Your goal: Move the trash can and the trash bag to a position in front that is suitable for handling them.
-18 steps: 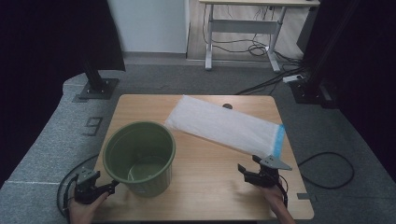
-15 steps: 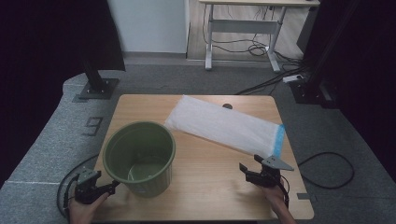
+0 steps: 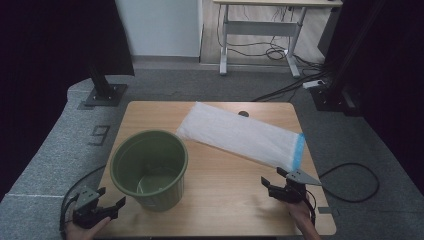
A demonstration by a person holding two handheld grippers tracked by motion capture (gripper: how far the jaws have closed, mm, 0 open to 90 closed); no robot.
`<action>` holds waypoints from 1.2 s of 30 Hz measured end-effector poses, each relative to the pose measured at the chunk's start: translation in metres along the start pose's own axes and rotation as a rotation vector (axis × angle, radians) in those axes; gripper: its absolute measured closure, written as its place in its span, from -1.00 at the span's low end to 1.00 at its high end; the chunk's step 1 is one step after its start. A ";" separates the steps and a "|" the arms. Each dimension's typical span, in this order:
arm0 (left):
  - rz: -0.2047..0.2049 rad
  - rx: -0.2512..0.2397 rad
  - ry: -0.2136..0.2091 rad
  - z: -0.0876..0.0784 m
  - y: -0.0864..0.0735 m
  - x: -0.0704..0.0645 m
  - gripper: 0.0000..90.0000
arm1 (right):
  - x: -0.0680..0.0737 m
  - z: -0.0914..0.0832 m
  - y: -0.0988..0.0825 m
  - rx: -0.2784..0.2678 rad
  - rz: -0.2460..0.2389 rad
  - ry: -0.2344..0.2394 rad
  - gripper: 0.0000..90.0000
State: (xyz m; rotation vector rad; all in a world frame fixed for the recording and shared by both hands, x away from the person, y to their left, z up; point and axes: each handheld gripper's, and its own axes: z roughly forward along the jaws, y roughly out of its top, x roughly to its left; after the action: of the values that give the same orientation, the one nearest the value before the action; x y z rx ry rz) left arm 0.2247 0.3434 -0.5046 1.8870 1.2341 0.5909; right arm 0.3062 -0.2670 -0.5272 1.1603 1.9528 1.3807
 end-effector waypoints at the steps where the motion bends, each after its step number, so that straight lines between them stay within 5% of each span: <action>1: 0.015 -0.015 -0.024 -0.003 0.000 -0.002 -0.68 | 0.000 0.001 0.000 0.008 -0.011 0.012 -0.53; 2: 0.046 -0.023 -0.068 -0.004 0.001 -0.005 -0.68 | 0.000 0.002 0.000 0.011 -0.015 0.012 -0.54; 11: 0.163 -0.031 -0.254 0.012 0.020 -0.033 -0.73 | 0.001 0.002 -0.003 0.030 -0.026 0.002 -0.53; 20: 0.197 -0.055 -0.334 0.025 0.033 -0.038 -0.73 | 0.000 -0.008 -0.007 0.024 -0.024 -0.023 -0.53; 36: 0.262 -0.046 -0.400 0.047 0.048 -0.055 -0.69 | -0.008 -0.025 -0.012 0.028 -0.010 -0.070 -0.49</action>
State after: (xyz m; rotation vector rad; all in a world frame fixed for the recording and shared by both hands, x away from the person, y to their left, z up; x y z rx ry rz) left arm 0.2622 0.2666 -0.4904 2.0198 0.7189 0.3469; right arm 0.2867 -0.2885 -0.5299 1.1947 1.9320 1.2940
